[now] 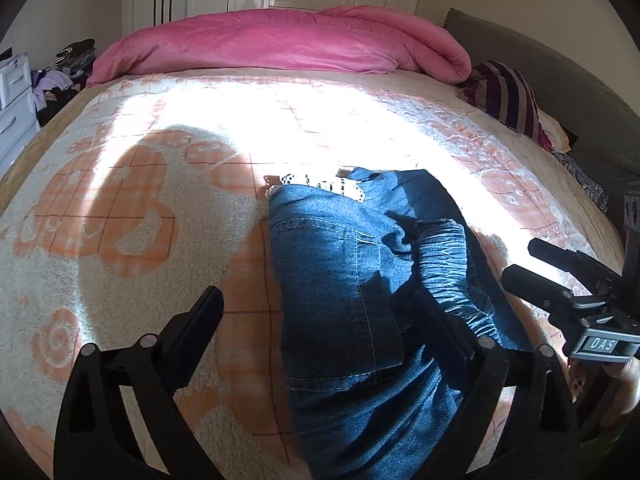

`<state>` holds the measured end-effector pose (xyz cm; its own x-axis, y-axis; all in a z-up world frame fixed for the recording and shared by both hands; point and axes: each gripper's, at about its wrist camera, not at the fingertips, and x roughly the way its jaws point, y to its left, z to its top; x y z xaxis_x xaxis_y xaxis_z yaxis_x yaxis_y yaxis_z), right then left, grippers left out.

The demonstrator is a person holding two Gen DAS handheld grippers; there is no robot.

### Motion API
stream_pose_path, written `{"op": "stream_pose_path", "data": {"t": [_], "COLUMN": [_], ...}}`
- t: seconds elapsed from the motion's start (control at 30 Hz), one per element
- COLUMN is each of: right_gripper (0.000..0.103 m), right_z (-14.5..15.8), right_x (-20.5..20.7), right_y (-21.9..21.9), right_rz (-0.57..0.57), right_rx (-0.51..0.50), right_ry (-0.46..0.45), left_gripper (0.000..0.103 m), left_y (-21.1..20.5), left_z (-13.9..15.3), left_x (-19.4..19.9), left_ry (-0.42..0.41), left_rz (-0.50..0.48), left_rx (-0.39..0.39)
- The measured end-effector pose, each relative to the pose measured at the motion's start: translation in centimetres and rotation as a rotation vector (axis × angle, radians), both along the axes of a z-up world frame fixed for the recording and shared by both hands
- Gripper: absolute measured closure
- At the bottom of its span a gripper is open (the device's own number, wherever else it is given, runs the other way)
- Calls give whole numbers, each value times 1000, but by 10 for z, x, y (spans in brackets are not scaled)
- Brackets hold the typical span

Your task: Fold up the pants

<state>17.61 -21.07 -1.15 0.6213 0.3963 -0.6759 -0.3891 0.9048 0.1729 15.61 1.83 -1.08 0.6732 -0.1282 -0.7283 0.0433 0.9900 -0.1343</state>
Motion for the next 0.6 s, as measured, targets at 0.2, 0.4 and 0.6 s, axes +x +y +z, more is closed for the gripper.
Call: {"op": "stream_pose_path", "data": {"t": [0.2,0.4,0.6], "right_gripper": [9,9,9], "right_z": [5,19,32], "right_x": [-2,-10,-21], "right_y": [-2,-6,-12], "right_rz": [-15,-15,-27], "right_rx": [4,32,75], "right_ry": [-14,-71,-104], "left_gripper": [4,4,4], "left_y": [4,7,3], "left_z": [3,11,24], "left_x": [0,-3,-12], "left_ry": [0,-16,-56], "left_rz": [14,37,38], "left_rx": [4,30,59]}}
